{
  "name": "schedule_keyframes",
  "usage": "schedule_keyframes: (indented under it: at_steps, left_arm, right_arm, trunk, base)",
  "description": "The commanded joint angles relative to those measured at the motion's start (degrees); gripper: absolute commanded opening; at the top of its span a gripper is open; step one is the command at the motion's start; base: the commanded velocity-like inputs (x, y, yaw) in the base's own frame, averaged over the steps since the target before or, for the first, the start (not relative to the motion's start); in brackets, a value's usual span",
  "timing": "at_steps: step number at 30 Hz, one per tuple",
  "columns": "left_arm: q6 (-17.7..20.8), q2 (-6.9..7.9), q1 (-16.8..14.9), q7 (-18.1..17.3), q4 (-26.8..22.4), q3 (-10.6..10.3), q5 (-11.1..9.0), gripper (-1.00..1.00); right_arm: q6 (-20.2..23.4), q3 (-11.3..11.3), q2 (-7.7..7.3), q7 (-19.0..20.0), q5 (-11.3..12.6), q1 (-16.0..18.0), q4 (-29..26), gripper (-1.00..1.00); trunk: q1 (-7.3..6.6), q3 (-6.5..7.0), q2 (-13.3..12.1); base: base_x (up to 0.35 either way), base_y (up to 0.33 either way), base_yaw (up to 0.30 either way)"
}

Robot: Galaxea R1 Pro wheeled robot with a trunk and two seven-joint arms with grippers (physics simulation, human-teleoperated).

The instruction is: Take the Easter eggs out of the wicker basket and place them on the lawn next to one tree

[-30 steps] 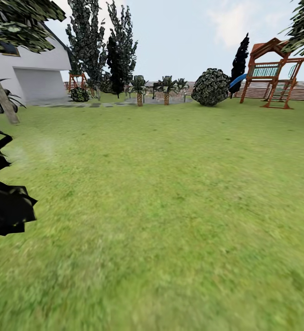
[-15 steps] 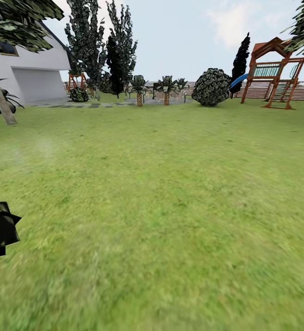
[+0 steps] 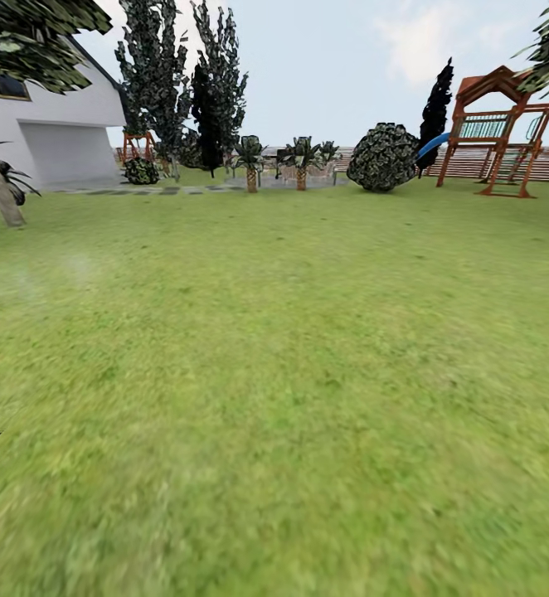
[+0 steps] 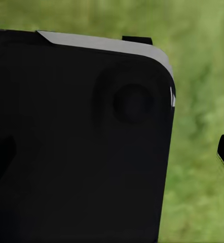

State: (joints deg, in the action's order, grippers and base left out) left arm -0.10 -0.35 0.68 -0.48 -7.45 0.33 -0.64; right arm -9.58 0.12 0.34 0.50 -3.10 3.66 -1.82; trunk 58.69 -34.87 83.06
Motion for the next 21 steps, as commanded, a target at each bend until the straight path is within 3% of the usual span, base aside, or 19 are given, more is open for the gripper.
schedule_keyframes:
  at_steps: [1,10,21]
  left_arm:
    - [0.00,0.00,0.03,-0.05,-0.11,0.03,-0.06,1.00]
    - [-0.01,0.00,0.02,-0.05,-0.11,0.03,-0.06,1.00]
    - [-0.04,0.00,0.05,-0.05,-0.11,0.05,-0.06,1.00]
  right_arm:
    - [-0.17,-0.04,0.00,0.03,-0.32,0.03,0.05,1.00]
    - [-0.17,-0.04,0.01,0.03,-0.32,0.03,0.05,1.00]
    - [-0.17,-0.04,0.01,0.03,-0.32,0.03,0.05,1.00]
  trunk:
    - [0.04,-0.04,0.02]
    - [0.04,-0.04,0.02]
    - [0.04,-0.04,0.02]
  base:
    - [0.340,0.000,0.000]
    - [0.340,0.000,0.093]
    - [0.340,0.000,0.273]
